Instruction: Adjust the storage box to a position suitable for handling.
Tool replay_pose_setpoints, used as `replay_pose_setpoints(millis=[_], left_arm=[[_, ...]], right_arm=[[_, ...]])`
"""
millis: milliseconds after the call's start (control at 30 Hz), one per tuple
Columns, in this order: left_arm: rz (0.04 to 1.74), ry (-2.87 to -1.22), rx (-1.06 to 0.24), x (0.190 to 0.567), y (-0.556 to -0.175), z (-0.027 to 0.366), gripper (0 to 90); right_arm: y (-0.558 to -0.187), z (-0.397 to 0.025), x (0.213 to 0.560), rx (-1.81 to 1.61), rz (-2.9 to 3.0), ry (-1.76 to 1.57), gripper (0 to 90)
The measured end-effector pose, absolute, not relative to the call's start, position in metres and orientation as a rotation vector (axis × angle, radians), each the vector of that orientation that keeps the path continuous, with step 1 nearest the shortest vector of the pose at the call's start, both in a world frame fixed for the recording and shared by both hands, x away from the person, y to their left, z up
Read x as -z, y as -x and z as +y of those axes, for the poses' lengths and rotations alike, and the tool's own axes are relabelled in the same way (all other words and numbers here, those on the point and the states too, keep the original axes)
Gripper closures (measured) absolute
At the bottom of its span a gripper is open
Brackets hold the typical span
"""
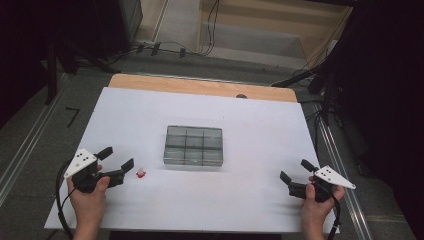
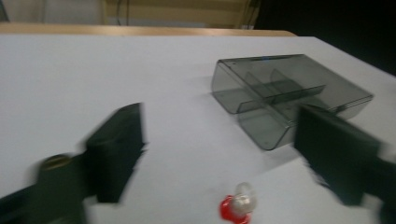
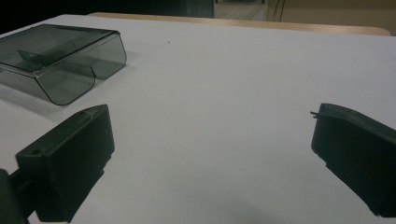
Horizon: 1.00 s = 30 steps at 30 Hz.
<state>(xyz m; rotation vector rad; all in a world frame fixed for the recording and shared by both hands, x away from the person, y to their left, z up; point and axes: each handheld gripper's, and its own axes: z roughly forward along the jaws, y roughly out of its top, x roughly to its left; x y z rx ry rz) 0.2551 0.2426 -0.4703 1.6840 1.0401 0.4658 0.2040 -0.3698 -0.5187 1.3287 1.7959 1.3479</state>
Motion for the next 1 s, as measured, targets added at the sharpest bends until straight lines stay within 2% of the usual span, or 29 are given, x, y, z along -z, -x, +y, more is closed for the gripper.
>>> replay_pose_setpoints(millis=[33, 67, 100, 167, 300, 367, 633, 833, 867, 1000], left_arm=[[1.051, -1.681, -0.434, 0.467, -0.257, 0.240, 22.2], [1.039, -1.678, -0.380, 0.463, -0.260, 0.236, 38.0], [1.051, -1.683, -0.376, 0.461, -0.262, 0.234, 48.0], [1.062, -1.693, -0.367, 0.459, -0.264, 0.232, 61.5], [1.094, -1.727, -0.385, 0.454, -0.272, 0.226, 81.4], [1.099, -1.757, -0.375, 0.451, -0.279, 0.221, 88.0], [1.107, -1.817, -0.314, 0.444, -0.300, 0.206, 88.9], [1.112, -1.854, -0.252, 0.452, -0.316, 0.190, 89.0], [1.113, -1.859, -0.207, 0.456, -0.322, 0.185, 89.0], [1.102, -1.899, -0.192, 0.458, -0.326, 0.176, 89.0]], right_arm=[[-0.204, -0.370, 0.519, -1.348, 1.796, -1.329, 0.0], [-0.205, -0.369, 0.519, -1.344, 1.805, -1.321, 0.0], [-0.205, -0.369, 0.519, -1.340, 1.810, -1.324, 0.0], [-0.205, -0.368, 0.519, -1.336, 1.812, -1.324, 0.0], [-0.205, -0.366, 0.519, -1.324, 1.825, -1.314, 0.0], [-0.205, -0.365, 0.519, -1.316, 1.830, -1.314, 0.0], [-0.206, -0.364, 0.520, -1.301, 1.842, -1.306, 0.0], [-0.206, -0.364, 0.520, -1.305, 1.844, -1.312, 0.0], [-0.207, -0.364, 0.520, -1.305, 1.846, -1.311, 0.0], [-0.208, -0.363, 0.520, -1.295, 1.858, -1.298, 0.0]])
